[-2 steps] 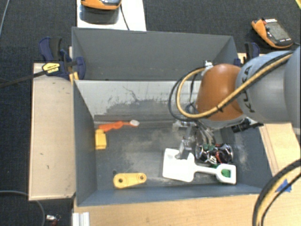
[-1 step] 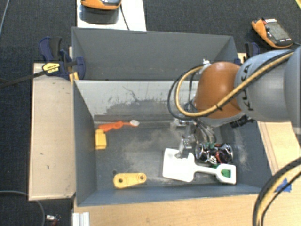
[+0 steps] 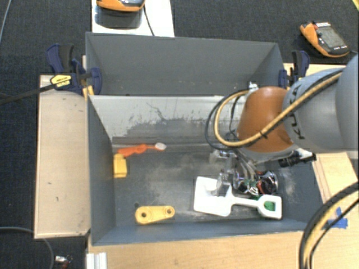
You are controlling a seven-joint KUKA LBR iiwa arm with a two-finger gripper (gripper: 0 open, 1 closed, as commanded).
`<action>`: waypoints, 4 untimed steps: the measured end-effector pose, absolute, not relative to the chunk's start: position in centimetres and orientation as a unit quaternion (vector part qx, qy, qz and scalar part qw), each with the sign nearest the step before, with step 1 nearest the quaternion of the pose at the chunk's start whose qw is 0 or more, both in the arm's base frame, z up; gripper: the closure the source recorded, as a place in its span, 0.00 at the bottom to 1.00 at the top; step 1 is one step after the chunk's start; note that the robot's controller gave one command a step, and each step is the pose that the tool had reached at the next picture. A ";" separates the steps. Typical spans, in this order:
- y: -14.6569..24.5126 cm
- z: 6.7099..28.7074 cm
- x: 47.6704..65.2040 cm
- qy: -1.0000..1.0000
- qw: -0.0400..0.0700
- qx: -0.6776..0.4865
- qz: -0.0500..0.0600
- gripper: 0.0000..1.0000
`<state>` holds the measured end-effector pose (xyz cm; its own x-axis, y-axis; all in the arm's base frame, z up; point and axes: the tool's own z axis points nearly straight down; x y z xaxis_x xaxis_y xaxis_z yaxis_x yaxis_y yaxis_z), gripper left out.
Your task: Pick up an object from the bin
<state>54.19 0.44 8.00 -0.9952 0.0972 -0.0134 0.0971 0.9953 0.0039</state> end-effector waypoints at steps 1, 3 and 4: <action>-3.7 7.1 53.0 1.000 0.007 0.011 0.002 1.00; -3.7 7.4 53.1 1.000 0.006 0.018 0.002 1.00; -4.6 15.8 53.9 1.000 0.006 0.014 0.002 1.00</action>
Offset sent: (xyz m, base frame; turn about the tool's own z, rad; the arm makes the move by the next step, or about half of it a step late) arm 0.0000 0.0000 0.0000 0.0000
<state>53.87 -4.61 15.79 -0.9996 0.0273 -0.0115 0.0273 0.9996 0.0040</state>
